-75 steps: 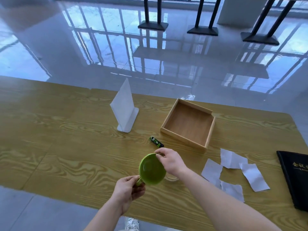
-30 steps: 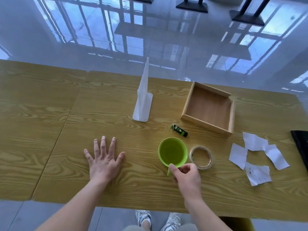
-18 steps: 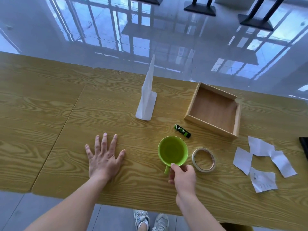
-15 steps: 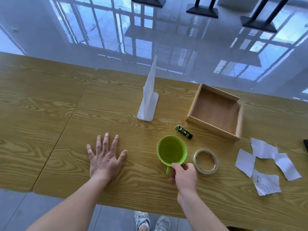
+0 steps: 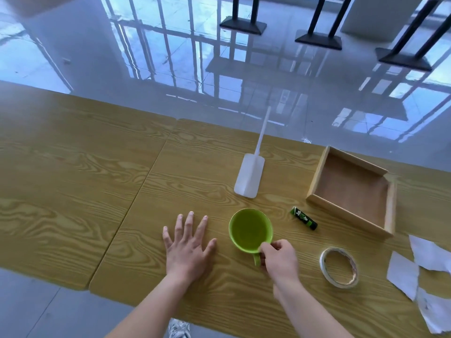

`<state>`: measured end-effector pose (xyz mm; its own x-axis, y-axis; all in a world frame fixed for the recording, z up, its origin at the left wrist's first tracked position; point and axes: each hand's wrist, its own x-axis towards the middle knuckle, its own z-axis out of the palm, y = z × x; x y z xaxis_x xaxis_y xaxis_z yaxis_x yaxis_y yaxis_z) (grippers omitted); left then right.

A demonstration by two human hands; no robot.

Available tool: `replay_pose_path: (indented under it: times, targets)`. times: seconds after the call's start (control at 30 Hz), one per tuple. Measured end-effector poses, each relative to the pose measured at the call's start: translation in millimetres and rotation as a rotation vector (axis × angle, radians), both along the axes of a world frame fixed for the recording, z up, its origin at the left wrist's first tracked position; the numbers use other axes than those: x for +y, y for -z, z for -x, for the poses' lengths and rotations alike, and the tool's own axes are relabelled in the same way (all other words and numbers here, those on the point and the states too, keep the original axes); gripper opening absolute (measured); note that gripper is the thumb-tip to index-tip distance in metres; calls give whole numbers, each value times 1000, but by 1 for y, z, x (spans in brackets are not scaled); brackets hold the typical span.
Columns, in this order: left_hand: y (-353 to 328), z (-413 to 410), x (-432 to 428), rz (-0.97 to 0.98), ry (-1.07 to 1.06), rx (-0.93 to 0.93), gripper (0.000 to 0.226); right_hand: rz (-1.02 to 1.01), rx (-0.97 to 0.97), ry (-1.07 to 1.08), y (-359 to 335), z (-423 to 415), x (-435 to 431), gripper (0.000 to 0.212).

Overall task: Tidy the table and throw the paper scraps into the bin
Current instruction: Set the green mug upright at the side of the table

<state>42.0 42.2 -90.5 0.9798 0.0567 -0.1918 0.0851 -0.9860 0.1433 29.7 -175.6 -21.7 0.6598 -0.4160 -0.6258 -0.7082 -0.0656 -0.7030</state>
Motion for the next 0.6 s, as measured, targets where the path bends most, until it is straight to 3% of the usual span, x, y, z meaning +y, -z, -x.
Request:
replay_pose_path:
  times: [0.13, 0.3, 0.6]
  targets:
    - [-2, -20, 58, -4, 10, -102, 67, 36, -7, -48, 2, -23, 38, 12]
    - [1, -45, 132, -27, 10, -50, 74, 4, -23, -81, 6, -53, 92, 11]
    - [5, -44, 144, 129, 30, -175, 69, -11, -43, -144, 8, -100, 172, 10]
